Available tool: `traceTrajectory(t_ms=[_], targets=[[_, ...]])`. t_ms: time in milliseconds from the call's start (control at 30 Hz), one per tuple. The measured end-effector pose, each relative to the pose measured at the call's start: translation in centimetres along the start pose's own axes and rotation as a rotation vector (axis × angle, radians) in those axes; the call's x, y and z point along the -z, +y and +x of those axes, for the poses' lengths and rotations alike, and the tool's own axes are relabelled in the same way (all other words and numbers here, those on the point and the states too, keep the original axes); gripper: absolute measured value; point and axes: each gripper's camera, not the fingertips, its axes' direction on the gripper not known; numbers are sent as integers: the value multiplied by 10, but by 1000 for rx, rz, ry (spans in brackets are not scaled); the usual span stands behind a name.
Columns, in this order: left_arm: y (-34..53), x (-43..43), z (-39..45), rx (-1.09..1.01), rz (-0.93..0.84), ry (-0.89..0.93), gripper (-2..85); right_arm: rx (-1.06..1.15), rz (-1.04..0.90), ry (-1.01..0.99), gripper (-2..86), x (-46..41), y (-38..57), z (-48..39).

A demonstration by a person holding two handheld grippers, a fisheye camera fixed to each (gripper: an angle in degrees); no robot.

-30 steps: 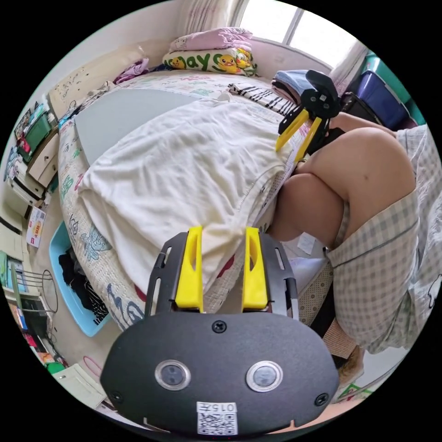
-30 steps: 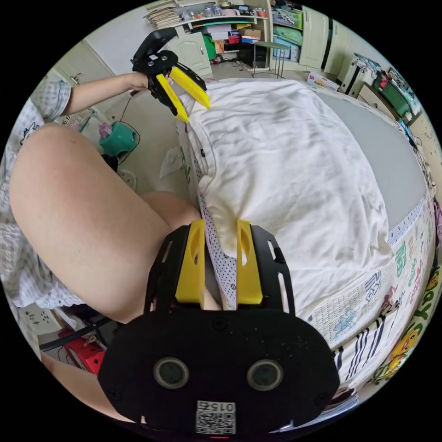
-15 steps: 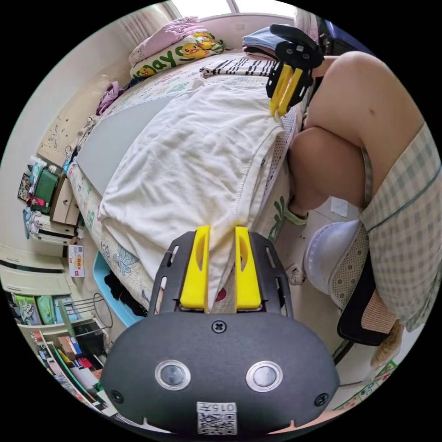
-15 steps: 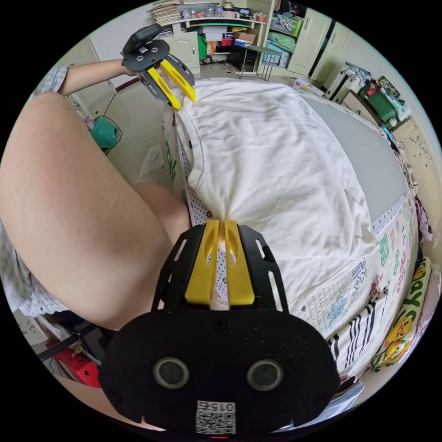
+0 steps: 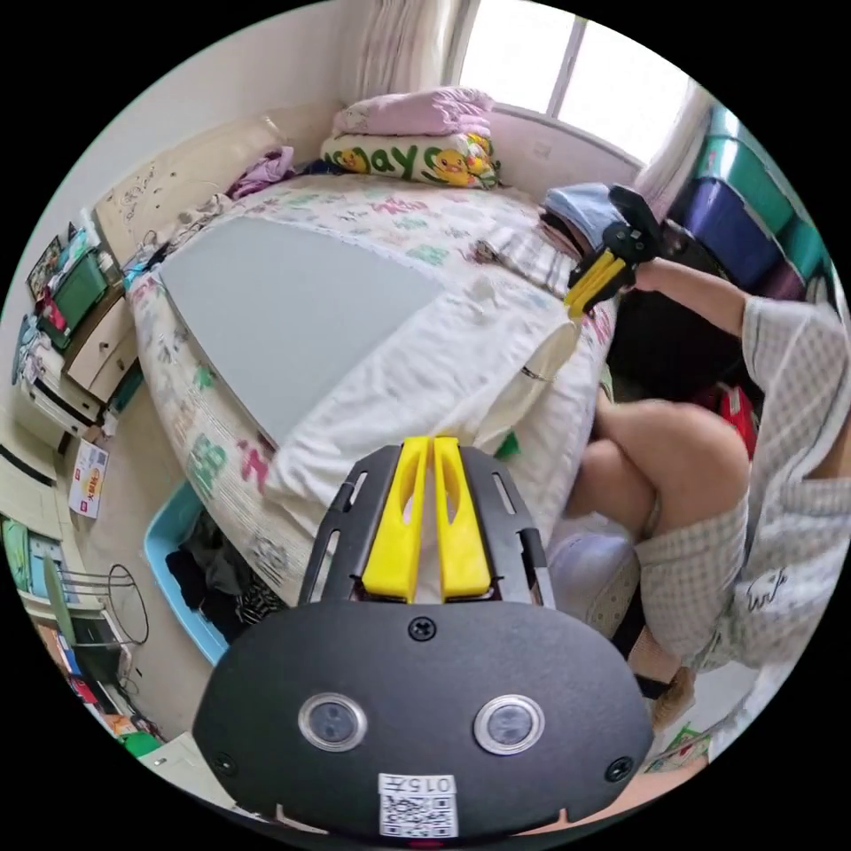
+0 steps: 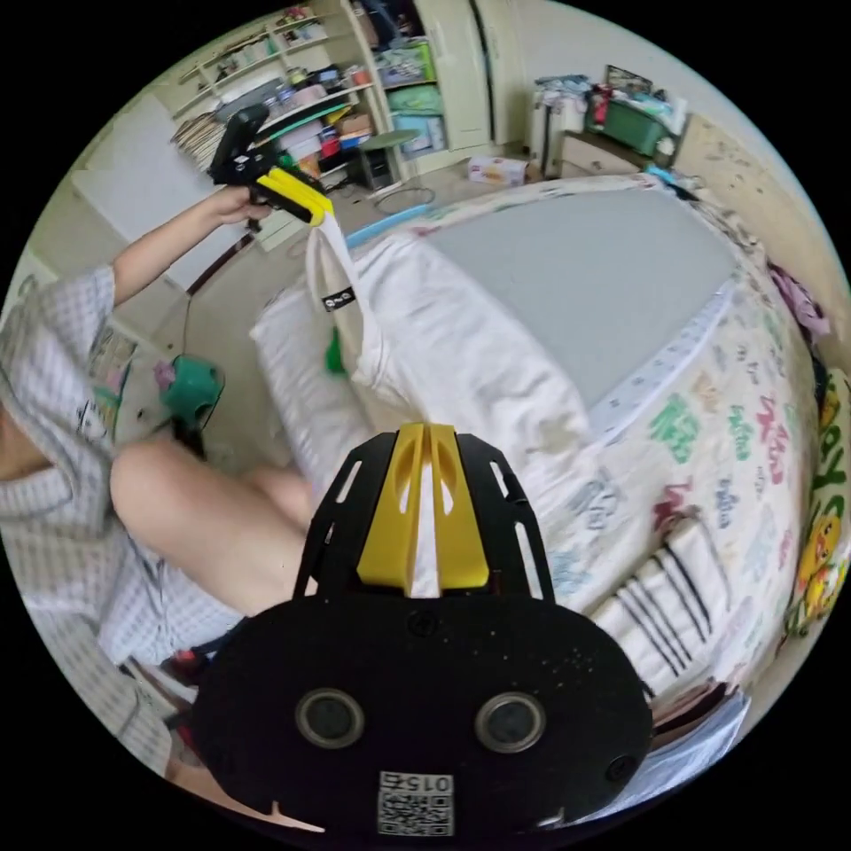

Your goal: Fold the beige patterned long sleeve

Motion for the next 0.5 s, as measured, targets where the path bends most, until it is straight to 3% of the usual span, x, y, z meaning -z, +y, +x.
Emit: traceTrajectory(t_ms=[133,200,267,333,500], targets=[[-84,43,-101,257,240,-160,21,-345,332,217,17,101,-82,138],[-91,73,-134,502,458,-259,35,-497,528,232,28,136,-76,167],[-74,83,-138,531,572,-249,47,-519,672,153,54,142,-35,172],[-49,77,-136,497,549,-198,57,-483,625,110,73,114,6,166],[104,16,-107,549,232,-71,81,-582,310,24,108,-28,174,138]])
